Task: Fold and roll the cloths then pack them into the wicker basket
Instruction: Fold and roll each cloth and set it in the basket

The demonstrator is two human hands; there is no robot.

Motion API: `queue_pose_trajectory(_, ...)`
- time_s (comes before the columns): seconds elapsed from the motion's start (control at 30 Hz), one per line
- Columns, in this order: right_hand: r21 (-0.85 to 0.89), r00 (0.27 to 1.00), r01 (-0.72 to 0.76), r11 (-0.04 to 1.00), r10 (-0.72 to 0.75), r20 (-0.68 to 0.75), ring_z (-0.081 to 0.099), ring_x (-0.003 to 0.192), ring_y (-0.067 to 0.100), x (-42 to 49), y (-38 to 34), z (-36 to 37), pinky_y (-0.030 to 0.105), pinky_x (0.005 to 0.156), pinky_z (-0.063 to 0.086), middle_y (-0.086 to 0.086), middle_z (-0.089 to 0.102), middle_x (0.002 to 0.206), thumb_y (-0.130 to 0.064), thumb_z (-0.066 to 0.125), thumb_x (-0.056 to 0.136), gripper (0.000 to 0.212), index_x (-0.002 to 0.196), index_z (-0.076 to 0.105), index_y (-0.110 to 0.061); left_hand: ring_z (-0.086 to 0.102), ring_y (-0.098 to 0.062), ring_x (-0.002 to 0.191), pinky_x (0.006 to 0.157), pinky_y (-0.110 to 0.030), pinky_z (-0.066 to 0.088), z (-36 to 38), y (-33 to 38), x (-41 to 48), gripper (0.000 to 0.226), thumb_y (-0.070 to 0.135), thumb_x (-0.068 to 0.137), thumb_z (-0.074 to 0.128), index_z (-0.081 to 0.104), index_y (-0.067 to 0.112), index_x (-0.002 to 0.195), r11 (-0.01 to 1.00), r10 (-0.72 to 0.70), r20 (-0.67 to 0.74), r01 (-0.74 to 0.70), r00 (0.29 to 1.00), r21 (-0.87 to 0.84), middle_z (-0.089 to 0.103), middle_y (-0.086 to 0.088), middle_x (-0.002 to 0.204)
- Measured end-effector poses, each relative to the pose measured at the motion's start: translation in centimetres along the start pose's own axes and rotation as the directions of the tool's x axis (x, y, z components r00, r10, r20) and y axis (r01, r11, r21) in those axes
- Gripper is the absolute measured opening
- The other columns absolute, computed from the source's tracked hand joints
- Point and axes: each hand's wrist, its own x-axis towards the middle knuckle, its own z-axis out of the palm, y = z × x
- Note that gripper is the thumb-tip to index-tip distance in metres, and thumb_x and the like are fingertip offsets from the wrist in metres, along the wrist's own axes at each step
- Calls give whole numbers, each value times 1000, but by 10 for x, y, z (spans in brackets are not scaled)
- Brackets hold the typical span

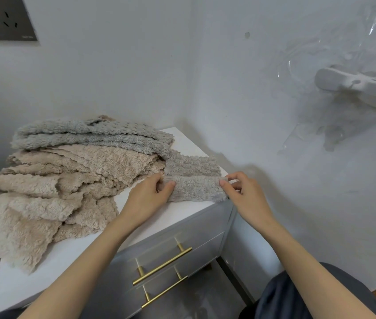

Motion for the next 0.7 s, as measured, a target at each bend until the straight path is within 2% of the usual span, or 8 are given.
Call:
queue_pose_trajectory(0.1, -62, 996, -46, 997, 42, -73, 59, 71, 9, -1, -2, 5, 31, 69, 44, -8, 66, 75, -45, 58, 89, 20, 95, 58, -27, 46, -16, 62, 60, -32, 35, 2, 1, 1, 37, 42, 92, 55, 52, 9, 77, 998, -62, -63, 63, 996, 21, 50, 1, 66)
queue_pose_trajectory(0.17, -153, 988, -43, 987, 19, -151, 54, 81, 11, -2, -4, 9, 31, 70, 42, -11, 62, 77, -46, 60, 88, 20, 98, 57, -28, 51, -15, 64, 60, -31, 38, 3, 1, 2, 36, 45, 90, 56, 56, 10, 81, 996, -82, -101, 86, 992, 30, 55, 3, 68)
queue_pose_trajectory(0.27, -347, 922, 159, 924, -265, -283, 47, 99, 18, -4, -12, 12, 31, 85, 39, -7, 62, 99, -22, 64, 88, 18, 106, 62, -21, 55, -17, 65, 60, -31, 40, 4, 0, 6, 36, 46, 88, 58, 57, 10, 81, 991, -125, -108, 129, 986, 35, 58, 2, 68)
queue_pose_trajectory(0.37, -389, 800, 515, 764, -591, -103, 53, 115, 25, -11, -23, 22, 37, 102, 40, 3, 63, 121, 10, 60, 80, 41, 115, 67, -10, 58, -21, 68, 61, -33, 43, 4, -1, 9, 36, 46, 85, 59, 57, 10, 79, 989, -140, -103, 145, 985, 42, 61, 0, 69)
queue_pose_trajectory(0.43, -435, 727, 641, 633, -683, 78, 54, 123, 27, -20, -28, 34, 44, 109, 38, 8, 61, 128, 11, 62, 79, 46, 122, 64, -5, 59, -21, 68, 61, -33, 44, 4, -2, 10, 36, 46, 84, 60, 58, 11, 78, 989, -136, -102, 141, 985, 45, 63, -1, 69)
queue_pose_trajectory(0.53, -544, 761, 621, 565, -600, 245, 44, 133, 29, -28, -31, 49, 51, 111, 27, 6, 52, 140, -3, 64, 84, 51, 134, 54, -6, 57, -19, 65, 60, -32, 44, 5, -3, 12, 34, 46, 83, 61, 57, 12, 76, 989, -134, -97, 139, 986, 44, 59, 3, 65)
queue_pose_trajectory(0.63, -560, 809, 573, 598, -522, 269, 33, 140, 26, -28, -31, 50, 46, 116, 15, 2, 43, 147, -10, 53, 92, 49, 141, 46, -10, 57, -18, 64, 61, -33, 46, 5, -4, 12, 34, 46, 83, 62, 58, 13, 75, 990, -128, -98, 133, 987, 49, 58, 3, 63)
queue_pose_trajectory(0.7, -576, 826, 547, 608, -505, 251, 37, 138, 25, -27, -29, 48, 43, 116, 17, 2, 47, 145, -11, 54, 92, 47, 139, 49, -10, 58, -17, 64, 61, -32, 45, 4, -4, 12, 34, 48, 84, 62, 58, 15, 74, 990, -123, -104, 129, 987, 52, 59, 5, 63)
